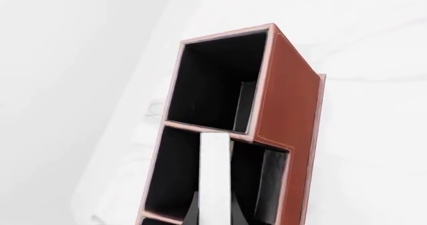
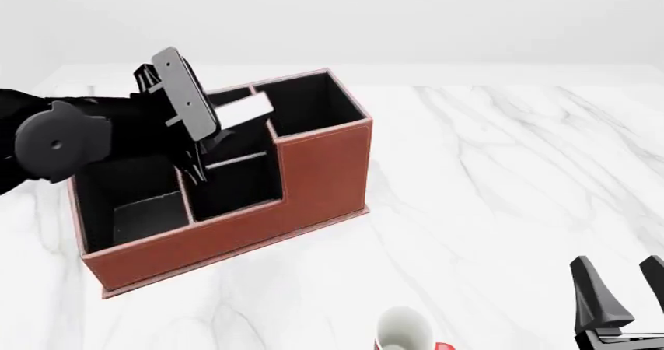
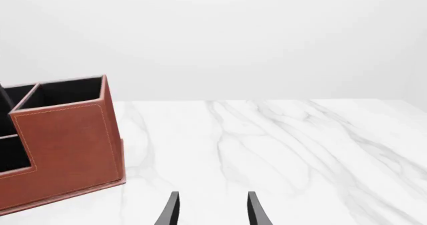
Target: Pick up the book and place it in the front compartment of the caddy.
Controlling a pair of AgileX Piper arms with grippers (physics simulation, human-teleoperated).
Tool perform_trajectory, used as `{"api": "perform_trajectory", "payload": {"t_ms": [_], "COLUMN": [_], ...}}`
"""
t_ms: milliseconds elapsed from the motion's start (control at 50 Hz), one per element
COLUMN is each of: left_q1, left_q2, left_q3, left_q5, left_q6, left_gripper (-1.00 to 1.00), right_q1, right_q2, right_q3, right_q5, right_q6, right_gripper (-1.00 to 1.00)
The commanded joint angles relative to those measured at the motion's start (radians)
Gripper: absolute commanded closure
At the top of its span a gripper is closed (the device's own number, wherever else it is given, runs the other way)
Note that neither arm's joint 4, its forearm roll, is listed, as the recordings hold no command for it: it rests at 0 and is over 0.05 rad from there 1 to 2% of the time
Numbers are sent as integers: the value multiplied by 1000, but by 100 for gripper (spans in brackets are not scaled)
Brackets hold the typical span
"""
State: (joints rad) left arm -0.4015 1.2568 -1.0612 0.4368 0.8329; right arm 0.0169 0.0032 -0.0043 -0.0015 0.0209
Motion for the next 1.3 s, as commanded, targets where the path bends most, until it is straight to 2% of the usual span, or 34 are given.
{"api": "perform_trajectory", "payload": {"t_ms": [20, 380, 620, 1040, 1300], "left_q1": [61, 91, 112, 130, 170], "left_q2": [42, 119, 150, 198, 234], "left_q3": [-31, -63, -52, -52, -63], "left_q5": [-45, -101, -131, -193, -243], "left_q6": [17, 23, 48, 38, 48], "left_gripper": [100, 100, 100, 100, 100], "right_q1": [-2, -1, -1, -1, -1], "right_q2": [0, 0, 0, 0, 0], "right_q3": [0, 0, 0, 0, 0], "right_q5": [1, 0, 1, 0, 0], "right_q6": [-1, -1, -1, -1, -1], "right_gripper": [-100, -100, -100, -100, -100]}}
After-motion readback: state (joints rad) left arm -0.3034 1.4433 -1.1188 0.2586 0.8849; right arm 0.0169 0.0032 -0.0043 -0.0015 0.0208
